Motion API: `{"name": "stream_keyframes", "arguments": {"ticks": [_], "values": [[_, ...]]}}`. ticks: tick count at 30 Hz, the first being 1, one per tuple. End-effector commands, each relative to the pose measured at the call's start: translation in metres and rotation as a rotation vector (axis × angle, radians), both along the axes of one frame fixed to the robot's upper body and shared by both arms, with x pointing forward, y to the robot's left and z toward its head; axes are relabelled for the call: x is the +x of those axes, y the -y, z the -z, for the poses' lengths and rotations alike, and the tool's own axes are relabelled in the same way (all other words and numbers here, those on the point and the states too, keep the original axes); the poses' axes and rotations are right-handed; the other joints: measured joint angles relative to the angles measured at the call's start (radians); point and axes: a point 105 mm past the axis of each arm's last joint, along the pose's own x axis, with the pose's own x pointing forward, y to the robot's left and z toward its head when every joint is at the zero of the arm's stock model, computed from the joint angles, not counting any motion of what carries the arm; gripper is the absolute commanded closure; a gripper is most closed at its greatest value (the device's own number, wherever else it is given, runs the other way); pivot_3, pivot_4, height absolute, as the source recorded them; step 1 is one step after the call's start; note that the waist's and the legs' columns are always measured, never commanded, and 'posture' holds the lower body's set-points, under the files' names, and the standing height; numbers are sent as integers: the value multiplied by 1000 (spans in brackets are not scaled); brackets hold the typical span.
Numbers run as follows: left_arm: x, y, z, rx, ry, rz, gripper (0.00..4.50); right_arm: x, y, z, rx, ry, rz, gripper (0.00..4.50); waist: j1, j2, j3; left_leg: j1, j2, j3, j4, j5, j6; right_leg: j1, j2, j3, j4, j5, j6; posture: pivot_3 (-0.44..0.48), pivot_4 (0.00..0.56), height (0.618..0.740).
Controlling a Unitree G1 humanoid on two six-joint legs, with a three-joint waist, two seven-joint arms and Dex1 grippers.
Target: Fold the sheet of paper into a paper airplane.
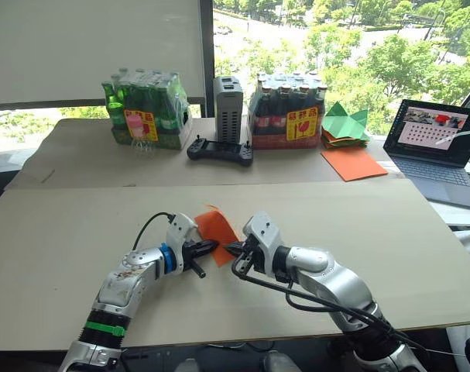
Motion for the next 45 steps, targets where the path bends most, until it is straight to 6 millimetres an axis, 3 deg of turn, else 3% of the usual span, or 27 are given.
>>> {"name": "stream_keyframes", "arguments": {"ticks": [1,7,13,20,34,45], "values": [[1,-4,-5,4,25,-9,4500,3,1,-22,49,81,23,4479,0,0,0,0,0,0,0,0,0,0,0,0,0,0,0,0,150,740],[1,-5,-5,5,24,-10,4500,15,10,-23,52,90,110,4479,0,0,0,0,0,0,0,0,0,0,0,0,0,0,0,0,150,740],[2,-5,-6,5,28,-11,4500,42,24,-15,77,50,292,4479,0,0,0,0,0,0,0,0,0,0,0,0,0,0,0,0,150,740],[1,-6,-7,6,30,-15,4500,57,35,-2,76,-14,410,4479,0,0,0,0,0,0,0,0,0,0,0,0,0,0,0,0,150,740],[4,-5,-9,-9,39,-43,4500,46,27,45,-71,-139,372,4479,-1,0,0,1,0,0,0,0,0,0,0,0,0,0,0,0,150,740],[13,-2,-33,-118,69,-97,4500,46,24,52,-96,-152,369,4479,-6,0,0,2,0,0,0,0,0,1,0,0,1,0,0,0,150,740]]}}
